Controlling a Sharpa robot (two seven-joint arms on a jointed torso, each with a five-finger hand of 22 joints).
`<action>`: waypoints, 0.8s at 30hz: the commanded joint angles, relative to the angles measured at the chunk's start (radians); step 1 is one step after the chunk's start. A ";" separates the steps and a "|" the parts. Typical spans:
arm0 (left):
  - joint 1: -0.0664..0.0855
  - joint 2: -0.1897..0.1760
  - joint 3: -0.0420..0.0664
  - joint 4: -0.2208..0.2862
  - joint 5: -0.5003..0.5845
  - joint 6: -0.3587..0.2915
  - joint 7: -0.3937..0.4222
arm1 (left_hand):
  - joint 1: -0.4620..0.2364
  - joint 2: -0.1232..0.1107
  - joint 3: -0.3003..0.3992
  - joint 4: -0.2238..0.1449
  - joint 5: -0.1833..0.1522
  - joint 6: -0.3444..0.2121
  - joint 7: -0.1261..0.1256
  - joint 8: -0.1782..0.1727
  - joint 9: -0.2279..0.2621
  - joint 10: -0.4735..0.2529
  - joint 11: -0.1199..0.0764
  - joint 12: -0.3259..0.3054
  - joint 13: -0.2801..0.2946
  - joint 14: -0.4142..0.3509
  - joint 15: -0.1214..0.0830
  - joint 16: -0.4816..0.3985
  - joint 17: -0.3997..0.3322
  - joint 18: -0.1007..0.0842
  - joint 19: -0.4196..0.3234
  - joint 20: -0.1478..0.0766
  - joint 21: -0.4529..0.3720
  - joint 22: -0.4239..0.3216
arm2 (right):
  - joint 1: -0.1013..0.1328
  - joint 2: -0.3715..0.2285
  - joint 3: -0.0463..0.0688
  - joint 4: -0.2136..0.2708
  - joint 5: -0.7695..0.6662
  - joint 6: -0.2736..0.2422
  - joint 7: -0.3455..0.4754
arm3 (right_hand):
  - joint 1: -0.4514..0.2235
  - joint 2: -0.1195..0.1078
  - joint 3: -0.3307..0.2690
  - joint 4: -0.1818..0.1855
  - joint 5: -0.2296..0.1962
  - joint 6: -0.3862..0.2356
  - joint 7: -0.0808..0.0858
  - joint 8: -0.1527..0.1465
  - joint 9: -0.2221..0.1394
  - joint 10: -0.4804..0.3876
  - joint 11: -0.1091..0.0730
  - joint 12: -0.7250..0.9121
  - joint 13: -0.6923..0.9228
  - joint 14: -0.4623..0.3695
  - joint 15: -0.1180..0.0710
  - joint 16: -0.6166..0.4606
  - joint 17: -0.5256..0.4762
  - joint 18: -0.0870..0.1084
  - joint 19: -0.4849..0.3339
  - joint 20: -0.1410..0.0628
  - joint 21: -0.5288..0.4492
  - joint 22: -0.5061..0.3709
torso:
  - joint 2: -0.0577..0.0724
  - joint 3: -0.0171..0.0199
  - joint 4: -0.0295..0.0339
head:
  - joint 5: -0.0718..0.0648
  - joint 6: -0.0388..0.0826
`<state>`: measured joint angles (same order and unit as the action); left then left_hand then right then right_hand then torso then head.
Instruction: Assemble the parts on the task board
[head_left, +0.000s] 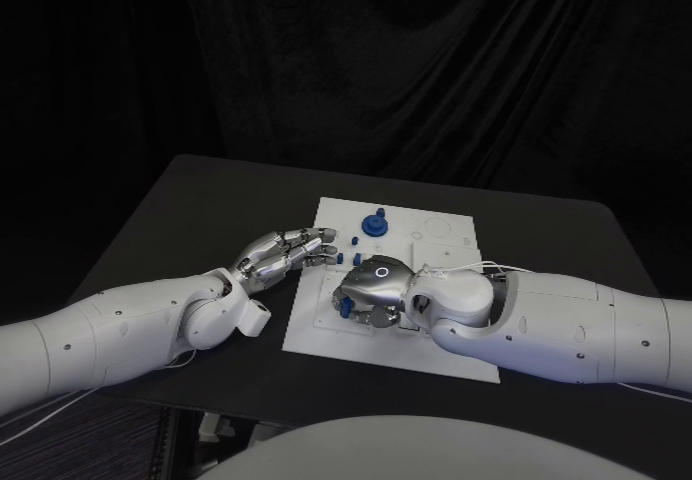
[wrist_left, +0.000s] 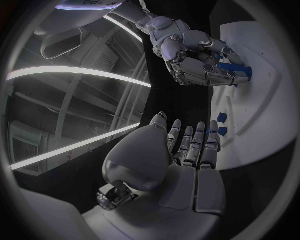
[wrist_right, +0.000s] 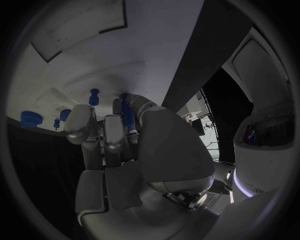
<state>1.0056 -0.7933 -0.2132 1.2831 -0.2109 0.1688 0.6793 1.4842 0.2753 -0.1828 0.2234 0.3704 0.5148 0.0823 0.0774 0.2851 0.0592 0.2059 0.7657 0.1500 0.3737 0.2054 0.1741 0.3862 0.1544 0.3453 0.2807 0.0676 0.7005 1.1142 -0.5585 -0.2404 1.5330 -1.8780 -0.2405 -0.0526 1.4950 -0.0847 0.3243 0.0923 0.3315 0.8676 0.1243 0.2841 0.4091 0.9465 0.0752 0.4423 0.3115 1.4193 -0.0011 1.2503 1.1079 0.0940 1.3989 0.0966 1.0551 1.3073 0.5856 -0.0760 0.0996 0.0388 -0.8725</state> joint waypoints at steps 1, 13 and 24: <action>-0.002 0.003 0.001 0.001 0.007 0.016 0.053 | -0.005 0.002 0.007 0.001 -0.006 0.004 0.003 0.007 0.002 0.001 0.009 -0.003 -0.002 -0.009 0.000 0.004 -0.001 -0.012 -0.008 -0.002 0.000 -0.001 | -0.003 -0.002 -0.001 0.000 -0.009 0.004 -0.023 | -0.001 -0.009 0.006 0.000 0.002 -0.006 -0.003 -0.007 -0.002 -0.008 0.002 -0.004 0.002 -0.008 -0.001 -0.002 0.000 0.004 -0.007 0.002 -0.005 0.133 | 0.000 0.0000 0.0002 | 0.001 0.000; -0.006 0.005 0.001 -0.001 0.007 0.022 0.047 | -0.005 0.003 0.008 0.001 -0.006 0.004 0.004 0.008 0.002 0.001 0.009 -0.004 -0.002 -0.010 0.000 0.004 -0.001 -0.011 -0.008 -0.001 0.000 -0.001 | -0.003 -0.005 0.000 -0.001 -0.009 -0.006 -0.027 | -0.002 -0.009 0.006 0.001 0.002 -0.006 -0.004 -0.008 -0.003 -0.009 0.002 -0.004 0.002 -0.009 0.000 -0.003 0.000 0.004 -0.008 0.002 -0.006 0.133 | 0.000 0.0006 0.0007 | 0.002 0.000; -0.008 0.007 0.001 -0.003 0.007 0.026 0.042 | -0.006 0.003 0.008 0.002 -0.006 0.005 0.004 0.008 0.002 0.001 0.009 -0.004 -0.002 -0.010 0.000 0.004 -0.001 -0.011 -0.008 -0.001 0.000 -0.001 | -0.003 -0.001 0.000 -0.005 -0.009 -0.007 -0.025 | -0.016 -0.011 0.006 0.007 -0.016 -0.017 -0.008 -0.026 -0.009 -0.009 0.003 -0.002 0.006 -0.010 0.002 -0.002 0.000 0.004 -0.009 0.005 -0.006 0.133 | 0.000 -0.0003 0.0002 | 0.001 0.000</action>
<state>0.9994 -0.7891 -0.2131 1.2785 -0.2109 0.1792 0.6793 1.4843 0.2752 -0.1800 0.2262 0.3704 0.5147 0.0823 0.0813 0.2866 0.0592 0.2058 0.7657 0.1492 0.3700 0.2091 0.1741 0.3862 0.1545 0.3454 0.2807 0.0676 0.7006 1.1135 -0.5607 -0.2403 1.5288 -1.8782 -0.2418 -0.0608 1.4857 -0.0938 0.3272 0.0951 0.3185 0.8586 0.1152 0.2631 0.4012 0.9431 0.0787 0.4423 0.3171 1.4157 0.0026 1.2503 1.1079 0.0939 1.3954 0.1002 1.0513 1.3073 0.5856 -0.0757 0.1000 0.0401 -0.8725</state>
